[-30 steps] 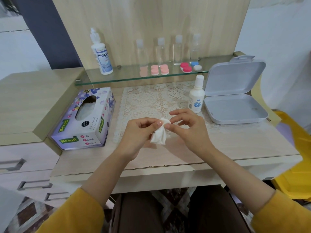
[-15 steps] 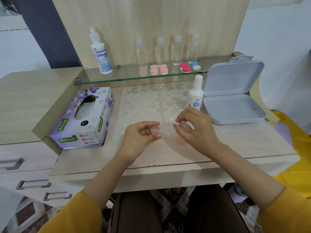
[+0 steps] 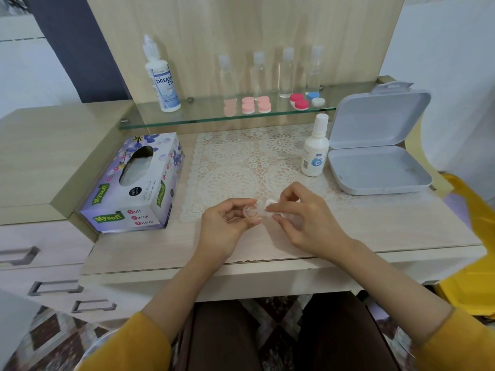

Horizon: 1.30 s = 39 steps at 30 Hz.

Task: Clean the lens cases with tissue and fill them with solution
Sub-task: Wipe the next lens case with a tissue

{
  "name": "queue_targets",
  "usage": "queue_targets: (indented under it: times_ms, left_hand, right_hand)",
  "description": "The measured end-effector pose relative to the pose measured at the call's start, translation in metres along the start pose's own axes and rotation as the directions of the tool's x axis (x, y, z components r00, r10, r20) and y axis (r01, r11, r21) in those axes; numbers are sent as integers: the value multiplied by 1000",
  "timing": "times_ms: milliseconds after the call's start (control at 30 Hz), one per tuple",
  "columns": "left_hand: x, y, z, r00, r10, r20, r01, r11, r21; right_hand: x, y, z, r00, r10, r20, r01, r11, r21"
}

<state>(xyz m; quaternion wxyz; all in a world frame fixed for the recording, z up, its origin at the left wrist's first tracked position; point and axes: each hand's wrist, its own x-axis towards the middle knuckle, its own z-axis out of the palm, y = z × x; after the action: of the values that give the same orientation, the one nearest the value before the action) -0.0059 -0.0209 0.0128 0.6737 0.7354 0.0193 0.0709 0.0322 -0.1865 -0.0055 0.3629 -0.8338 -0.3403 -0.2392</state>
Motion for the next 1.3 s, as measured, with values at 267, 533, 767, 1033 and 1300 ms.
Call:
queue_targets:
  times_ms: [267,533,767,1033,1300]
  left_hand:
    - [1,-4,-1,1000,-9,-12,9,1000,-6]
    - [1,-6,-2,1000,0,-6,0,1000,11]
    - [2,-6,-3,1000,13,-4,-13,1000,27]
    - [2,-7,-4,1000,13,17,-14,999,50]
    - [3,-7,-5,999,22,38,-23,999,32]
  right_hand:
    - [5,-5,0,977,-102,-185,89,993,-80]
    - [-3,-1,8,987,-86,-134,75,994,-84]
    - [-6,4,7,997,-68,-29,67,996,-57]
    - [-5,10,15,998,-44,-42,45,999,19]
    - [-8,8,18,995,-54,-82,55,998,6]
